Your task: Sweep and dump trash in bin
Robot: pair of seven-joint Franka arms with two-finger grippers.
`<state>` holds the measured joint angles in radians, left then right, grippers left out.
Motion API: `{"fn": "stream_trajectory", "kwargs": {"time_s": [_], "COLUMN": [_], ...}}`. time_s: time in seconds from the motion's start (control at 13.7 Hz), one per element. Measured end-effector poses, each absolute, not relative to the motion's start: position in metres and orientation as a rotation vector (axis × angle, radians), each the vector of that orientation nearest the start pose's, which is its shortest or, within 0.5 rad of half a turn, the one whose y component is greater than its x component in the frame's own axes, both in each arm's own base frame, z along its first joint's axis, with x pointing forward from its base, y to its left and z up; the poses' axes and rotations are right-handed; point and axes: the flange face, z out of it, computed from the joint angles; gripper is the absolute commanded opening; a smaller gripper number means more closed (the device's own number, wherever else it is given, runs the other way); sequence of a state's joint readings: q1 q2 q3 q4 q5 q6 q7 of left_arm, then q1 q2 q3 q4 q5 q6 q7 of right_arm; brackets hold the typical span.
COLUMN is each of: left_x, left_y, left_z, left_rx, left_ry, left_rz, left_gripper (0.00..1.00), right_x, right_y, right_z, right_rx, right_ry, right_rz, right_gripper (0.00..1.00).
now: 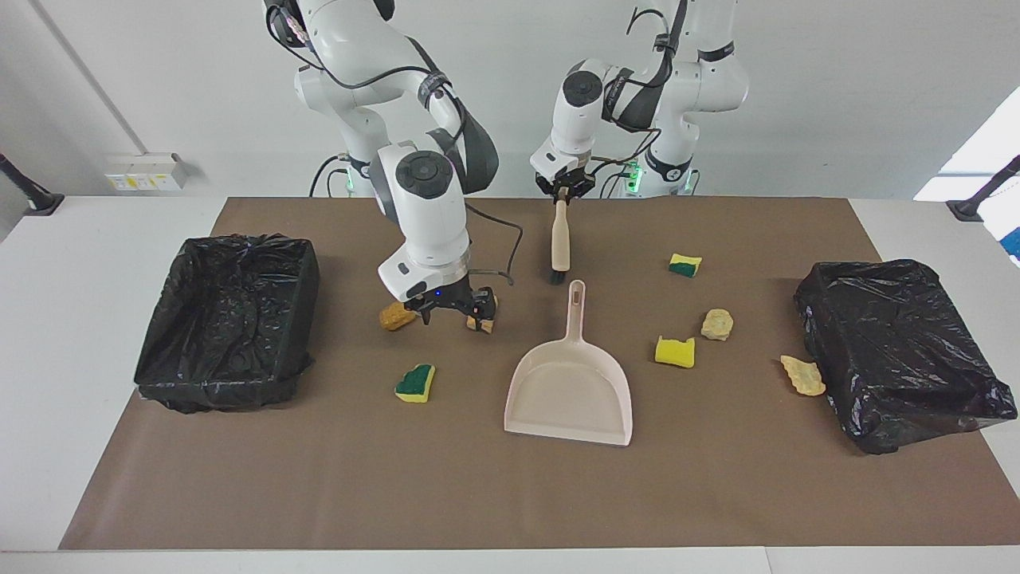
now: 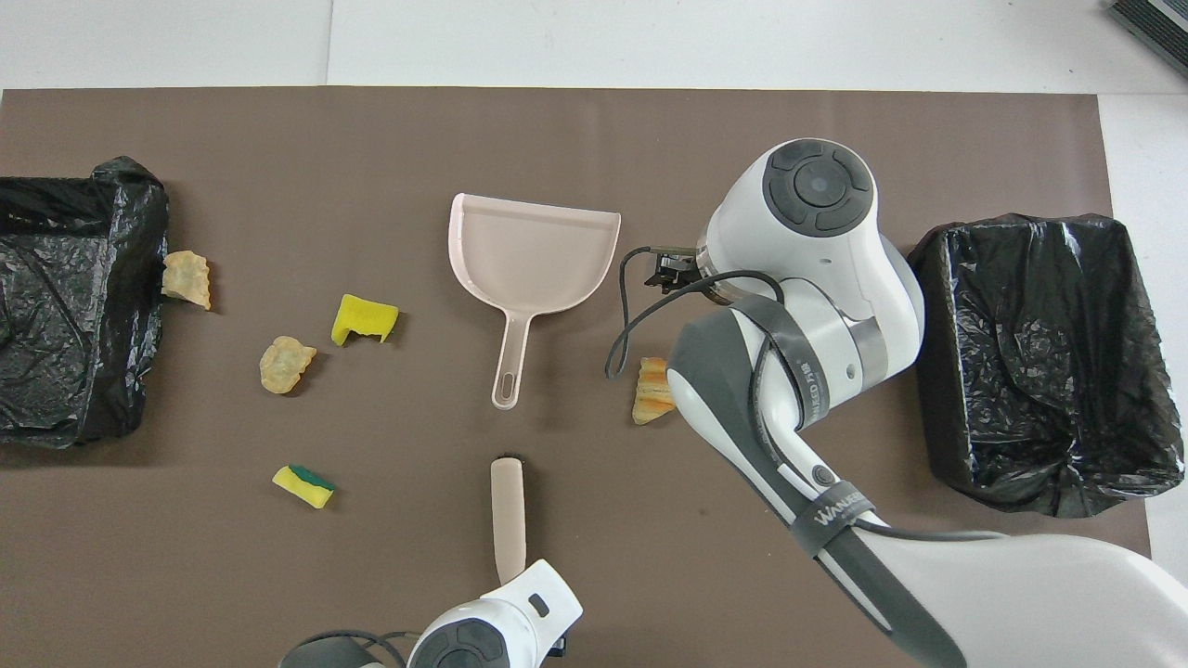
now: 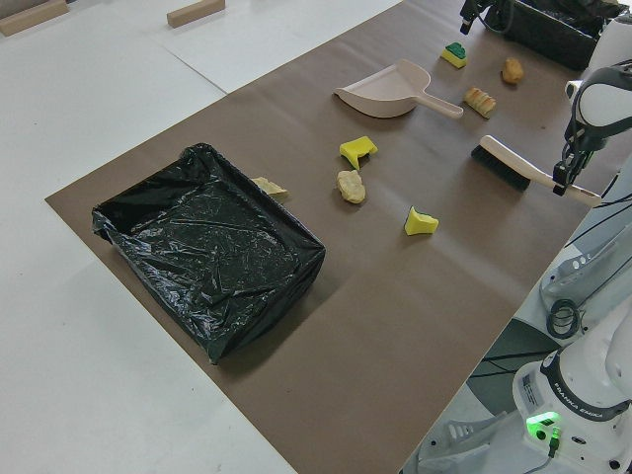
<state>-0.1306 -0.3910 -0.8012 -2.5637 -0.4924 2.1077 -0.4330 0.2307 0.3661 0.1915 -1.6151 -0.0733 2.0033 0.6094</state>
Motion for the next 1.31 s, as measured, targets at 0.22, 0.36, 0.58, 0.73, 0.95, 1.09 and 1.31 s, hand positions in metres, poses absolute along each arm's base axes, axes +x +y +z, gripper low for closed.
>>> {"fn": "stream_trajectory", "kwargs": {"time_s": [0.22, 0.36, 0.58, 0.73, 0.95, 1.09, 1.31], "left_x": [0.269, 0.301, 0.32, 0.324, 0.333, 0.337, 0.342], "left_y": [-0.316, -0.281, -0.232, -0.206, -0.141, -0.099, -0.035], "left_z": [0.378, 0.41, 0.431, 0.428, 0.42, 0.416, 0.412], "left_rx": [-3.194, -3.199, -3.124, -3.11, -3.115, -3.132, -3.081], "left_ry": [0.144, 0.155, 0.222, 0.333, 0.623, 0.837, 1.138], "left_rz": [0.322, 0.381, 0.456, 0.505, 0.612, 0.636, 0.631], "left_gripper": [0.0, 0.0, 0.0, 0.0, 0.0, 0.0, 0.0], "right_x": [0.613, 0.612, 0.607, 0.597, 0.568, 0.557, 0.542], "right_y": [0.261, 0.269, 0.281, 0.304, 0.364, 0.401, 0.447], "right_z": [0.42, 0.421, 0.422, 0.422, 0.416, 0.404, 0.382], "right_rx": [-3.101, -3.084, -3.076, -3.071, -3.059, -3.056, -3.066], "right_ry": [0.281, 0.32, 0.32, 0.305, 0.35, 0.394, 0.447], "right_rz": [-0.059, -0.08, -0.089, -0.093, -0.105, -0.165, -0.278], "right_gripper": [1.0, 1.0, 1.0, 1.0, 1.0, 1.0, 1.0]}}
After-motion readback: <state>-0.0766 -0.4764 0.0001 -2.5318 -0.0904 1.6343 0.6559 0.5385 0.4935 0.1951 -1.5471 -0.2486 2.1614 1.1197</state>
